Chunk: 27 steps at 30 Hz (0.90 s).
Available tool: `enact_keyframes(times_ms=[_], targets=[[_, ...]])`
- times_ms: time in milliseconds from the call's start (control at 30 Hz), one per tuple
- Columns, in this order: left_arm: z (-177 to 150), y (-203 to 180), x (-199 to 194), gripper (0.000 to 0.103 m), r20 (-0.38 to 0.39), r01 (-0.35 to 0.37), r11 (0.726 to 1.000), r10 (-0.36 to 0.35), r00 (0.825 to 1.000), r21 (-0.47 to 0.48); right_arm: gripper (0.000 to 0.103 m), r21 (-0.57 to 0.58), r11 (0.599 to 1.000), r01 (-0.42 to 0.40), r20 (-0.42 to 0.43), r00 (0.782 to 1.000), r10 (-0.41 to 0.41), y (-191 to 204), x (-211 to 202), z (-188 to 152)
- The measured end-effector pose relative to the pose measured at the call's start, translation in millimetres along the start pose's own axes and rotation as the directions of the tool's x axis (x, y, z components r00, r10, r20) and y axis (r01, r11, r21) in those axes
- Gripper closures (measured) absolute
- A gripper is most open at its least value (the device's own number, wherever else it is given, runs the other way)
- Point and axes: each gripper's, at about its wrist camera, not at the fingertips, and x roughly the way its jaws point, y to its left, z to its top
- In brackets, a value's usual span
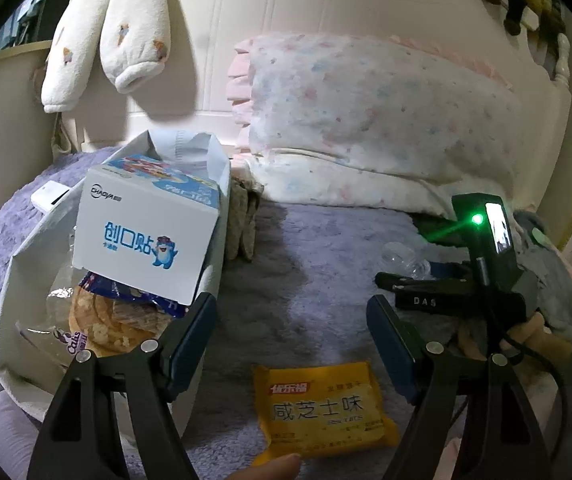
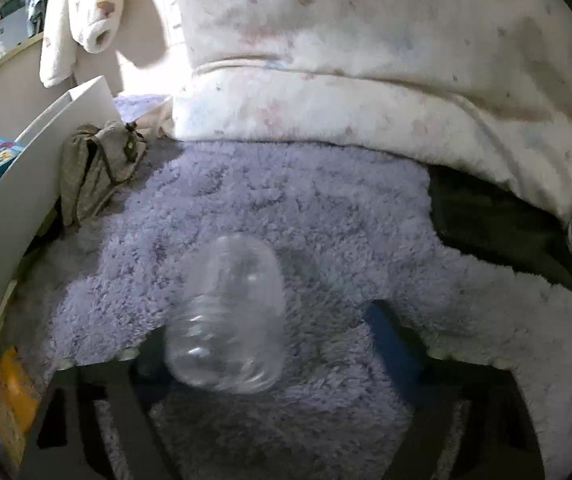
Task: Organize objects
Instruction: 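Reach the right tool down to the clear plastic cup on the rug, then close the right tool on the clear plastic cup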
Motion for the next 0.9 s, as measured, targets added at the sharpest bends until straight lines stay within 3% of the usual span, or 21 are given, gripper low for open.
enact_keyframes(times_ms=[200,433,467,533,700,767,900], targets=[[0,1,-4,0.026,0.013,0.004,1.000,-0.004,1.000,-0.003,0.060,-0.081,0.996,0.024,0.039,0.999,-0.021,17,-8,-2],[1,5,-18,0.026,0.080,0.001,1.000,0.000,0.997,-0.012,0.061,-0.083,0.996,0.016,0.061,0.998,-0.011,19,-9,-2],[1,7,-21,0.026,0.093,-0.003,1.000,0.005,0.996,-0.016,0.061,-0.073,0.997,0.017,0.081,0.997,-0.011,17,-13,-2],[3,11,-28,0.026,0.134,-0.032,0.999,0.037,0.990,-0.035,0.044,-0.059,0.997,0.048,0.134,0.990,-0.040,16,-23,-3],[8,24,-25,0.026,0.133,-0.056,0.992,0.071,0.989,-0.113,0.017,-0.009,0.996,0.090,0.341,0.937,-0.082,20,-62,-11],[9,27,-20,0.026,0.101,-0.057,0.990,0.070,0.992,-0.127,0.014,-0.008,0.995,0.099,0.357,0.930,-0.090,23,-63,-10],[8,30,-18,0.026,0.081,-0.060,0.988,0.072,0.994,-0.139,0.014,0.008,0.997,0.083,0.298,0.951,-0.081,19,-52,-5]])
